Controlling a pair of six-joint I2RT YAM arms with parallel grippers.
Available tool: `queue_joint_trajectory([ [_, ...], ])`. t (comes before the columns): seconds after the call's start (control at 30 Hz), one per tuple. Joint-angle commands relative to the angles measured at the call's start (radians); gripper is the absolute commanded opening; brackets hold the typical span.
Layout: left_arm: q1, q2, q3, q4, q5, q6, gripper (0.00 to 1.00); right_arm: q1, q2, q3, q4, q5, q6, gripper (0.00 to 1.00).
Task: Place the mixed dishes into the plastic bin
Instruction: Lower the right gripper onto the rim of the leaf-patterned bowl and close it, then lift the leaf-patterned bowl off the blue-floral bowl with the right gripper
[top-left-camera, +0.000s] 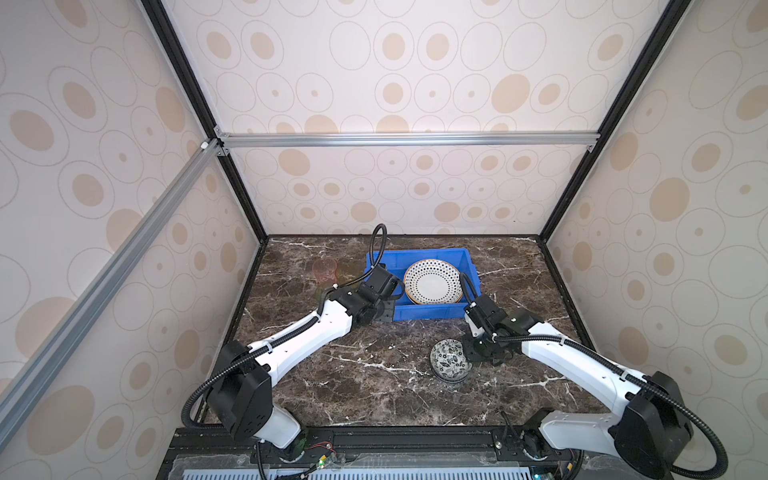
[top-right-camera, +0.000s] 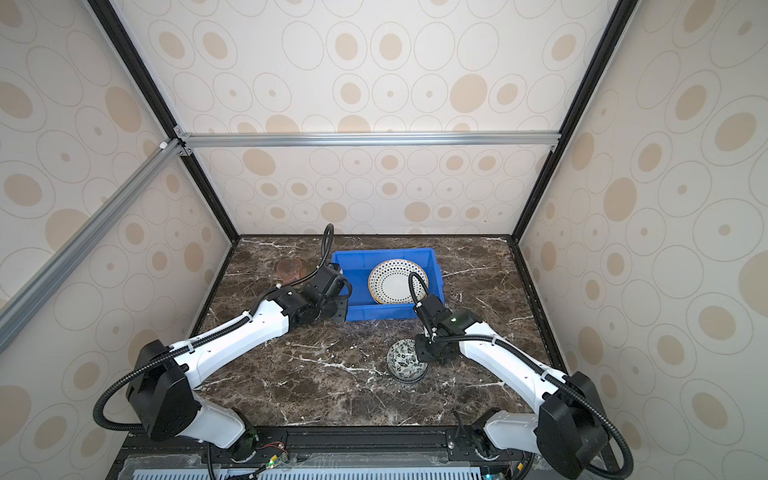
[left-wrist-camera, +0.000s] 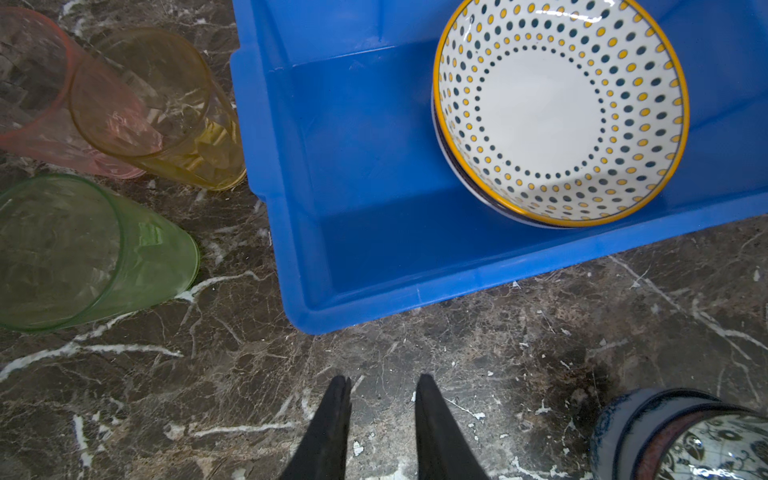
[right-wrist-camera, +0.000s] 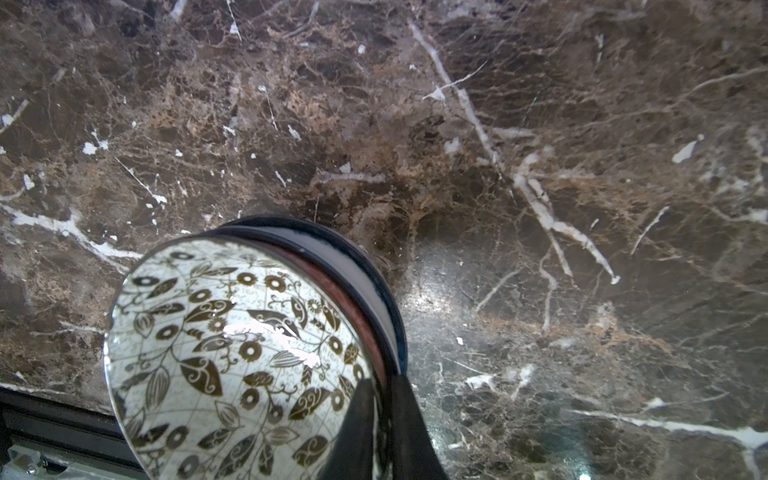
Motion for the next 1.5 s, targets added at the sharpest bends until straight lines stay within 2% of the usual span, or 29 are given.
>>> queue_joint_trajectory([
  [0.0,-0.007,-0.005,-0.003,-0.005,-0.027,0.003,0.29,0.012,0.012,0.030,-0.017,0.018,0.000,0.09],
  [0.27,-0.007,-0.025,-0.017,-0.005,-0.038,0.001,0.29,0.014,0.020,0.054,-0.033,0.036,-0.010,0.00],
  [1.47,-0.007,-0.084,-0.040,-0.014,-0.058,-0.008,0.29,0.023,-0.079,0.130,-0.038,-0.015,-0.033,0.00],
])
